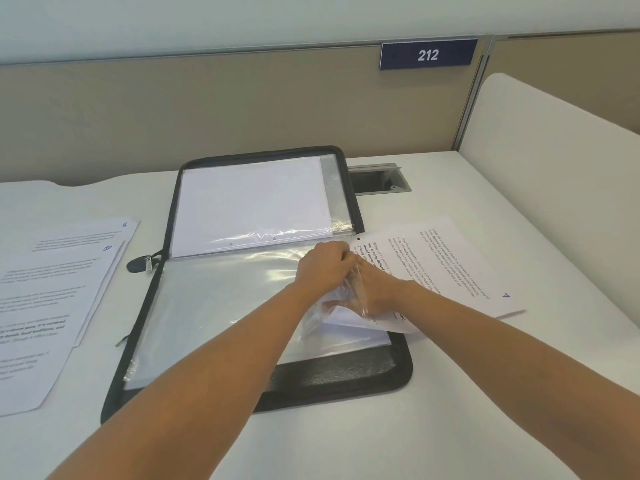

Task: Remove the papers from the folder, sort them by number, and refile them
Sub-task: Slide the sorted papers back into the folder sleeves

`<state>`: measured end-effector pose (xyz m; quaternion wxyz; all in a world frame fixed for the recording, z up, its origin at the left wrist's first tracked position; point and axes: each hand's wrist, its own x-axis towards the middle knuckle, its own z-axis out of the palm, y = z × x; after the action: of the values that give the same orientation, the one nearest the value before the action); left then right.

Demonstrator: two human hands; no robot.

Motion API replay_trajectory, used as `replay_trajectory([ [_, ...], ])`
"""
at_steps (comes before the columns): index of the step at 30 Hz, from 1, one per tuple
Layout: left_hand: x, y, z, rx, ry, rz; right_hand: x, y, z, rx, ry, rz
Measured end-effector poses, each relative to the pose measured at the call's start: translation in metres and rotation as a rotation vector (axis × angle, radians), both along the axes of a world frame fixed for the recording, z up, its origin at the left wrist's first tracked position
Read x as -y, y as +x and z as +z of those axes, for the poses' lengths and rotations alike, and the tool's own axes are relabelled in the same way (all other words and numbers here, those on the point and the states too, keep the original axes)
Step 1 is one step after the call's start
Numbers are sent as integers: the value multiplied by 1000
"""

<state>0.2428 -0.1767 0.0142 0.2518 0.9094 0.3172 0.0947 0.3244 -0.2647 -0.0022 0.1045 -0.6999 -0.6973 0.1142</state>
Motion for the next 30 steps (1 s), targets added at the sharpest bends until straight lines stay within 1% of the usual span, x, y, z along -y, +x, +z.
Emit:
replay_trajectory([
  [2,-2,-2,1,44,-17,-10,-1,1,0,8,45,-35],
  [5,-13,-17,-4,202,-10,51,-9,4,-4,15,53,-51],
  [7,-22,-34,-13,298,45,113,-12,7,-7,79,32,-45],
  [9,-31,-53,-24,313,148,146,-11,8,-8,128,43,-58],
  [10,-33,-63,-28,297,193,149,-11,7,-9,97,44,-61],
  [12,-37,-76,-35,237,225,133,-13,7,-7,-71,31,-64],
  [13,-38,-81,-37,195,227,120,-15,8,-8,-153,-1,-60],
  [14,-38,-85,-39,143,224,104,-16,8,-8,-171,-53,-56],
  [15,-38,-89,-41,88,217,87,-18,7,-10,-120,-108,-53],
  [17,-35,-94,-41,3,196,57,-20,4,-14,59,-165,-55],
  [19,-31,-95,-40,-36,179,31,-22,0,-15,206,-145,-74],
  [20,-29,-95,-39,-54,182,21,-25,-2,-18,230,-141,-90],
  [24,-26,-96,-37,-122,221,-5,-30,-2,-25,154,-154,-123],
  [25,-26,-97,-37,-124,219,-7,-28,-3,-22,105,-133,-110],
  [27,-26,-97,-36,-130,219,-16,-19,-3,-10,-69,-104,-100],
  [29,-26,-99,-37,-137,226,-24,-6,-1,4,-128,-111,-92],
  [30,-26,-99,-37,-141,229,-29,-1,2,8,-122,-97,-71],
])
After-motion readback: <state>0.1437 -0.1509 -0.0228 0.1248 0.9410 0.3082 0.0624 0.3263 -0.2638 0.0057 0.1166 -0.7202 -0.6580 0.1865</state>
